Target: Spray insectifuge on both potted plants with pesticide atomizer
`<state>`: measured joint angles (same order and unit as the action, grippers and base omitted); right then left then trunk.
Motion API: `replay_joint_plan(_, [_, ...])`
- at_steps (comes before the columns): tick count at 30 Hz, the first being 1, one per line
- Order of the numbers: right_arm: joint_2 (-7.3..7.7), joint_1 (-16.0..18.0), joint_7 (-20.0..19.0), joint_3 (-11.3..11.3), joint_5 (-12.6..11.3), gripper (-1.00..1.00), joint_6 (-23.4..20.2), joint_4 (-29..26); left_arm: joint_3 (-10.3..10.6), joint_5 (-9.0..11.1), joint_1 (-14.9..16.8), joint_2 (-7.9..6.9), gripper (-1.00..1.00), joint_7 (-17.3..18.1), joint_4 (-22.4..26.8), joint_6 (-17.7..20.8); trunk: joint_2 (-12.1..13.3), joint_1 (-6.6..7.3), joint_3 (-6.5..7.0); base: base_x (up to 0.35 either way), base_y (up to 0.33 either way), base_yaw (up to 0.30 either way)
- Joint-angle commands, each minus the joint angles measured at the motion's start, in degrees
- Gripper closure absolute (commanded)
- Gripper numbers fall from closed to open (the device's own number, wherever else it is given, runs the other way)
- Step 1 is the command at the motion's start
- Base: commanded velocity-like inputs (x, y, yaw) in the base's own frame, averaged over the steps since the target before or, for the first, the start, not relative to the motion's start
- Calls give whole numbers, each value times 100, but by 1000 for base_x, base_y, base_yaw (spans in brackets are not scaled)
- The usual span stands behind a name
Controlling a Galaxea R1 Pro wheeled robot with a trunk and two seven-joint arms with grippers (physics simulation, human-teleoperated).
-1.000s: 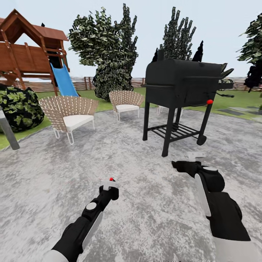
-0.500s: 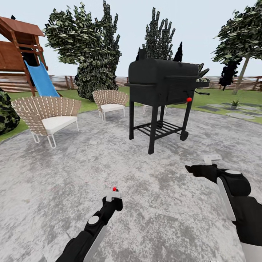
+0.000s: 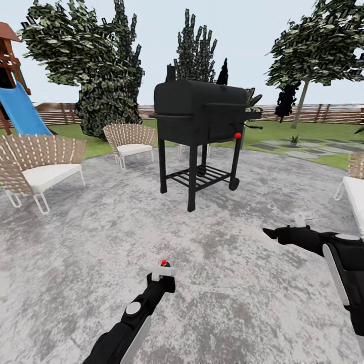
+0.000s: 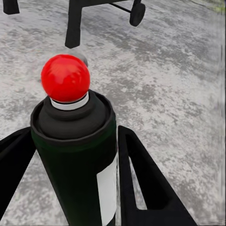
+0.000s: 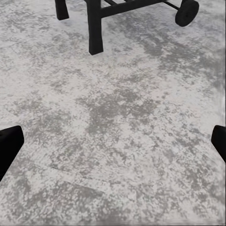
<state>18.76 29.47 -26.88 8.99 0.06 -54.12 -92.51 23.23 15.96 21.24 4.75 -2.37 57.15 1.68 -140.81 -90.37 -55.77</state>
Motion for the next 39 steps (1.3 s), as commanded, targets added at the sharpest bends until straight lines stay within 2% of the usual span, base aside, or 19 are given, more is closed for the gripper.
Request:
replay_joint_plan(1, [5,8,-23,5,3,-100,-29,-4,172,55,3,-2,100,9,61,97,-3,1,-9,0,0,-275])
replay_joint_plan(3, [14,11,-25,6,3,-100,-29,-4,410,87,3,-4,100,35,239,397,-3,1,-15,0,0,-275])
replay_joint_plan(4, [16,12,-26,6,3,-100,-29,-4,467,93,3,-5,100,40,307,528,-3,1,-18,0,0,-275])
replay_joint_plan(8, [25,15,-26,6,3,-100,-27,-4,633,119,3,3,100,-2,508,1003,-3,1,-30,0,0,-275])
replay_joint_plan(11, [31,15,-29,8,3,-100,-24,-4,655,129,3,7,100,-21,546,1112,-3,1,-38,0,0,-275])
replay_joint_plan(18, [30,15,-34,13,3,-100,-23,-4,639,243,3,14,100,-89,544,1165,-3,1,-58,0,0,-275])
replay_joint_plan(27, [-4,0,-16,1,3,-100,-29,-3,681,302,-4,5,100,-544,589,1168,-3,1,-82,0,0,-274])
replay_joint_plan(33, [-4,-4,-21,3,3,-100,-29,-4,691,340,-1,27,100,-581,614,1173,-3,1,-99,27,0,-241])
replay_joint_plan(39, [-4,-11,-36,6,3,-100,-17,-3,692,363,2,59,100,-526,635,1178,-3,1,-103,260,-7,-49])
